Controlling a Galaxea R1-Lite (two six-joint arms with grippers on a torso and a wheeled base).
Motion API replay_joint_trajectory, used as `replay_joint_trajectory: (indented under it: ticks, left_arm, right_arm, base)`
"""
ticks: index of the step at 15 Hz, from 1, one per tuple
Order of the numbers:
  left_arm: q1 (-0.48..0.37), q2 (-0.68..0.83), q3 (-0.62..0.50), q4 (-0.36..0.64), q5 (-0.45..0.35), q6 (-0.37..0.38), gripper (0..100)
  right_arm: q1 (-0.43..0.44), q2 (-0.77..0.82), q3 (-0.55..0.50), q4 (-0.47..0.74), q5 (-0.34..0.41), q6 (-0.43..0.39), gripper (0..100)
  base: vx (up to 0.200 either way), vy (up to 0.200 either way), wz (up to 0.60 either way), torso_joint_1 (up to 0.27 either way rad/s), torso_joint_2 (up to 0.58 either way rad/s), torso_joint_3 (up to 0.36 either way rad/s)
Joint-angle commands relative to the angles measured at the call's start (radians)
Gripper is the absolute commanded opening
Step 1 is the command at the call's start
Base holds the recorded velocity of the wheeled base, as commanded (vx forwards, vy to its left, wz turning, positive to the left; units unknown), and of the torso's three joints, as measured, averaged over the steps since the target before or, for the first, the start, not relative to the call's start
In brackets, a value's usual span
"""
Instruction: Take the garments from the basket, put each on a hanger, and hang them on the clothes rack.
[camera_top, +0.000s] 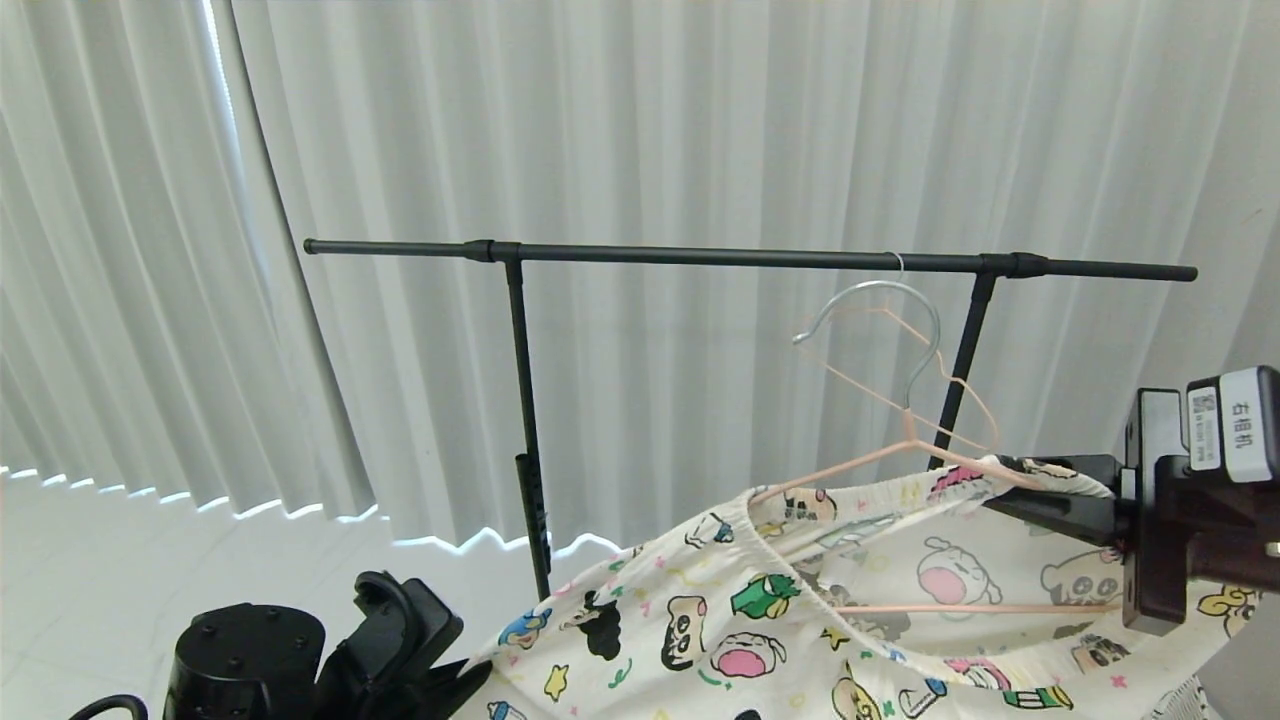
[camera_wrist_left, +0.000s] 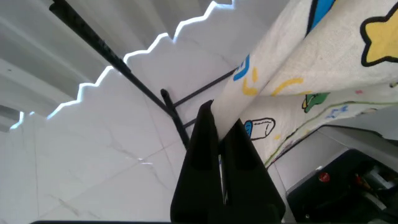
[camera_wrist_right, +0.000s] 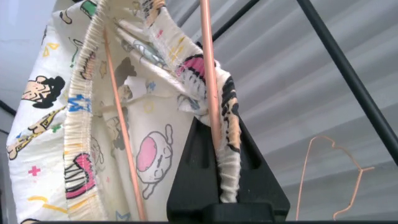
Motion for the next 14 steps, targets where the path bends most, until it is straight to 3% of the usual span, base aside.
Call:
replay_joint_trajectory:
  ticks: [1, 6, 7, 12, 14]
  left_arm:
    - [0.005, 0.002, 0.002, 0.002, 0.003, 0.002, 0]
    - [0.008, 0.003, 0.002, 0.000, 0.009, 0.002, 0]
    - [0.008, 0.003, 0.002, 0.000, 0.018, 0.002, 100]
    - [0.008, -0.004, -0.004, 0.000, 0.018, 0.000, 100]
    - [0.017, -0.004, -0.001, -0.036, 0.018, -0.007, 100]
  right_arm:
    - [-0.007, 0.003, -0.001, -0.004, -0.001, 0.001, 0]
    - [-0.015, 0.012, 0.000, -0.018, -0.001, 0.034, 0]
    - [-0.017, 0.012, -0.001, -0.018, -0.001, 0.034, 0]
    - [-0.027, 0.012, -0.001, -0.018, -0.004, 0.034, 0]
    - [-0.084, 0.014, 0.025, -0.017, -0.004, 0.035, 0]
  base:
    - [0.000, 0.000, 0.00, 0.000, 0.00, 0.000]
    - [0.000, 0.000, 0.00, 0.000, 0.00, 0.000]
    - [0.000, 0.000, 0.00, 0.000, 0.00, 0.000]
    - [0.000, 0.000, 0.00, 0.000, 0.00, 0.000]
    - [0.000, 0.000, 0.00, 0.000, 0.00, 0.000]
